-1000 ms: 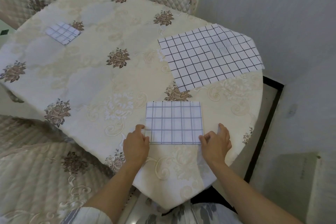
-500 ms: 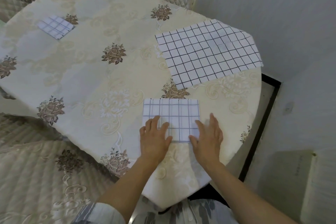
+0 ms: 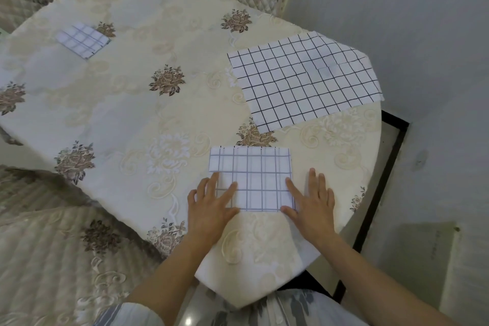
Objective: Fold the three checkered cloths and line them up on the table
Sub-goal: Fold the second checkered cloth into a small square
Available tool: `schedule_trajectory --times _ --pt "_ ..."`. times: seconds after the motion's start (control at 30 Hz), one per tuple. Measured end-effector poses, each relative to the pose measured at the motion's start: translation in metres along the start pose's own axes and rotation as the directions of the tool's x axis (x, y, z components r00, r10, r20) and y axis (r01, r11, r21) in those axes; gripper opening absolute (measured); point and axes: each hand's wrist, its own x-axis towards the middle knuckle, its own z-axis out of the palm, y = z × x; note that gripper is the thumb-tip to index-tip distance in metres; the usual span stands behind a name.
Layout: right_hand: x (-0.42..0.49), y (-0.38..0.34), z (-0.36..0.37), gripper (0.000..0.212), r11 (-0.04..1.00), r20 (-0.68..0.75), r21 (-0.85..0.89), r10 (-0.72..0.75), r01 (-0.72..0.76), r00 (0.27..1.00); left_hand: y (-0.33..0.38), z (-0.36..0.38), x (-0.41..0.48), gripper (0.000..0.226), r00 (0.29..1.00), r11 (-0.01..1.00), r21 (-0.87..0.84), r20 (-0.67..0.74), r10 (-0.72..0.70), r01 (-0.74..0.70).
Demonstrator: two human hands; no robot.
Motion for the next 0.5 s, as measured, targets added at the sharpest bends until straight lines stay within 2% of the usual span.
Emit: schedule_trajectory --times 0.2,0.4,0.5 --pt "0.002 0.008 -0.013 0.067 1.000 0.117 -0.012 -0.018 0.019 0.993 -0.036 -0.006 -0.006 0.061 0.987 0.994 -0.036 0.122 -0.102 0.107" --pt "0.005 0.006 -0.020 0.068 0.999 0.177 0.019 -0.029 0.026 0.984 -0.050 -0.009 -0.012 0.062 0.982 0.990 -0.003 0.129 -0.142 0.143" --pt "0.004 0.003 -0.023 0.066 0.999 0.153 0.040 -0.032 0.026 0.988 -0.040 -0.014 -0.013 0.066 0.980 0.987 0.050 0.122 -0.156 0.151"
